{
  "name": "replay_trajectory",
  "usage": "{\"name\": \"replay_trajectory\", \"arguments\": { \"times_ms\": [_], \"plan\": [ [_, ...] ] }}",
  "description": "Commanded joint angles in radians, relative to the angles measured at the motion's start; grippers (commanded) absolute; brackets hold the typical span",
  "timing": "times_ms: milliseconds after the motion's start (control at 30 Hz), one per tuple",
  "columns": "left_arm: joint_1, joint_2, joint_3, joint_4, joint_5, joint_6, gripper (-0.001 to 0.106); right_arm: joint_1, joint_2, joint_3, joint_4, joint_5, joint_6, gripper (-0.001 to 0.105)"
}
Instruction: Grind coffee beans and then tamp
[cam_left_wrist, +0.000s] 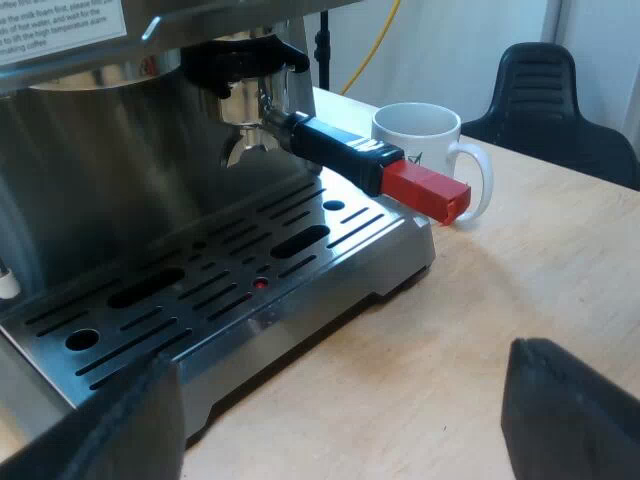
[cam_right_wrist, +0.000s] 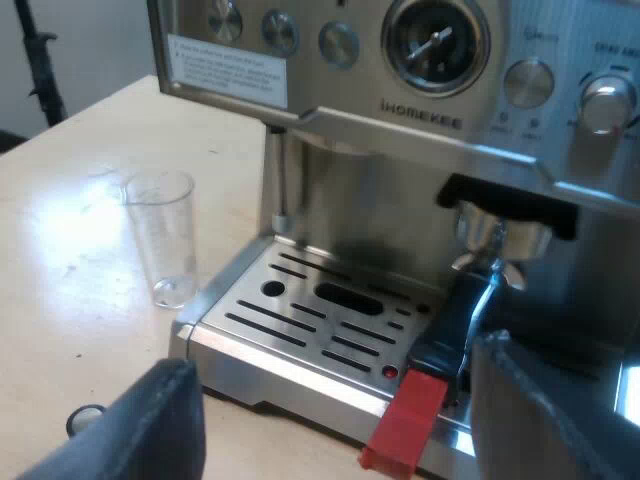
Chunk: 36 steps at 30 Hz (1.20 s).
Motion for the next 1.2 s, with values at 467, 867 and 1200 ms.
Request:
{"name": "replay_trajectory", "arguments": {
  "times_ms": [467, 867, 1200],
  "plan": [
    [-0.004, -0.005, -0.008, -0.006, 0.015, 0.009, 0.067, -0.41, 0.244, -0.252, 0.235, -0.508, 0.129, 0.059],
    [-0.004, 0.012, -0.005, -0.046, 0.025, 0.02, 0.067, -0.416, 0.389, -0.366, 0.38, -0.578, 0.186, 0.059],
    [0.001, 0.26, -0.005, -0.134, 0.177, 0.059, 0.067, -0.478, 0.451, -0.426, 0.409, -0.665, 0.27, 0.059]
  ]
}}
